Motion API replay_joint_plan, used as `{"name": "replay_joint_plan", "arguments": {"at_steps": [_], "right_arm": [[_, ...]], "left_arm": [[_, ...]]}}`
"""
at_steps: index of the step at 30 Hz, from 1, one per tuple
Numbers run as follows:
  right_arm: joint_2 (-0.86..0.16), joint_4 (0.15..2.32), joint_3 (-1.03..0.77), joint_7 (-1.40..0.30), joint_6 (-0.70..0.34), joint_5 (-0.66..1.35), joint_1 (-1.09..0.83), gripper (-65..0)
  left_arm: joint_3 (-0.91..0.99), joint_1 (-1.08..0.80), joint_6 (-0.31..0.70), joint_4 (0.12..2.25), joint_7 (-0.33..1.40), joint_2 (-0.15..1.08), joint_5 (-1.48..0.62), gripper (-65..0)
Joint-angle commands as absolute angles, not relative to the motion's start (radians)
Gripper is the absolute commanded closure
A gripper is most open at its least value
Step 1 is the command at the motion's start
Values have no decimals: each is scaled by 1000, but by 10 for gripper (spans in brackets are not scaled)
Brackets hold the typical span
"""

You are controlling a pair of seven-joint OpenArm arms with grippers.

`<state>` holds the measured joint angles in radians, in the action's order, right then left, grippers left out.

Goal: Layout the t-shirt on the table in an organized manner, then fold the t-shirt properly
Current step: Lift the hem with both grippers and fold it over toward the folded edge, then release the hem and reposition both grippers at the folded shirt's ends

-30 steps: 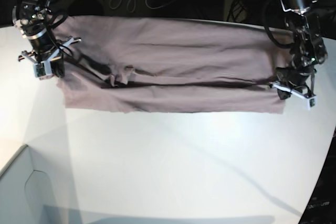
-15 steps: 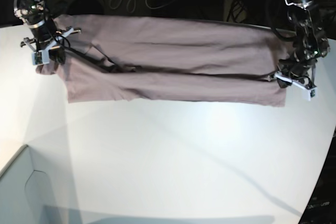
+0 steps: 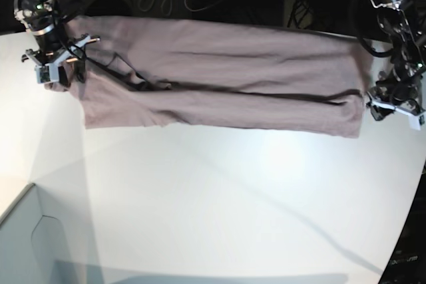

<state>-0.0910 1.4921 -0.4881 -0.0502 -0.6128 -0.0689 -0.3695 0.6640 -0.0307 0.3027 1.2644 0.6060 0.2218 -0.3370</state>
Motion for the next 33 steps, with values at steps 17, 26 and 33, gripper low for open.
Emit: {"name": "replay_joint_plan", "arguments": {"at_steps": [17, 26, 33], "right_arm": [[-74, 1573, -527, -30, -615, -59, -361, -302], [-73, 1679, -529, -33, -615, -58, -358, -302], [-61, 1742, -529, -36, -615, -56, -315, -302]], "left_arm": [[575, 274, 302, 908, 581, 237, -337, -293], [575, 294, 298, 871, 579, 239, -331, -292], [576, 295, 298, 871, 542, 226, -189, -291]]}}
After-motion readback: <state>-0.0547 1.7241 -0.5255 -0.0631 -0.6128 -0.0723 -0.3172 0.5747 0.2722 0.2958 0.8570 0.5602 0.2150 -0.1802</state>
